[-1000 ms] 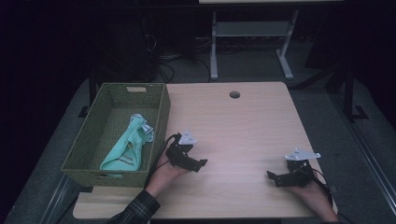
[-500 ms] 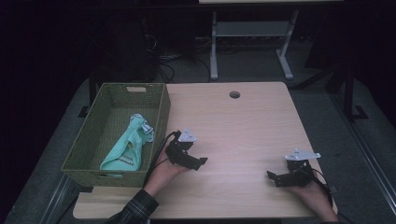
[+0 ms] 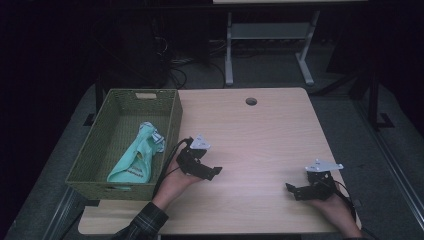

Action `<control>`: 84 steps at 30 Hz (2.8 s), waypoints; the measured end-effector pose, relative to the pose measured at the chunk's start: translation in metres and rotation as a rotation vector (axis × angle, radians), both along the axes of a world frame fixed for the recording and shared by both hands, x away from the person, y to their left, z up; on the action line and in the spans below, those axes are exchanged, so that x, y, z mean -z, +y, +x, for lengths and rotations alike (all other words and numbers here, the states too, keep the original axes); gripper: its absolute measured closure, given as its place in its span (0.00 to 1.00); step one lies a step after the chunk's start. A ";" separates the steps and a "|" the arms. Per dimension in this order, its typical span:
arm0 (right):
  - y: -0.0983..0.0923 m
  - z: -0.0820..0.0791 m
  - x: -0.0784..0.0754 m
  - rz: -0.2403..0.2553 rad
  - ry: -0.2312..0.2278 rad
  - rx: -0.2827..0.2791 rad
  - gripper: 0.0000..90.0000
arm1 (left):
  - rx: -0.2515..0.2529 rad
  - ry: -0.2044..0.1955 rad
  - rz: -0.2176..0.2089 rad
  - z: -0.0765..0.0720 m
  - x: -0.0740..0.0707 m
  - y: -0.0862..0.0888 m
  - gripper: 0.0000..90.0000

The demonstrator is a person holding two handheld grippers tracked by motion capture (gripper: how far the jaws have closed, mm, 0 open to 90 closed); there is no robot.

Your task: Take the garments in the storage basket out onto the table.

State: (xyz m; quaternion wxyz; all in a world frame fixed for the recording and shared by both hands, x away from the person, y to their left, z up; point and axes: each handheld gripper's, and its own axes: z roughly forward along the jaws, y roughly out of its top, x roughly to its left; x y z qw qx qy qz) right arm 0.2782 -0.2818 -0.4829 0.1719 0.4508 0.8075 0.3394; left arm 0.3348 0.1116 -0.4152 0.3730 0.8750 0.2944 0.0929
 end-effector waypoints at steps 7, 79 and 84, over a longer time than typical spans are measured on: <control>0.000 0.000 0.000 0.000 0.000 0.000 0.02 | 0.003 0.009 -0.003 0.002 -0.005 0.000 0.15; 0.000 0.000 0.000 -0.001 -0.003 -0.017 0.03 | -0.002 -0.026 -0.049 0.014 -0.070 0.064 0.15; 0.000 0.000 0.000 -0.001 -0.003 -0.017 0.02 | -0.019 -0.026 -0.056 0.015 -0.070 0.072 0.15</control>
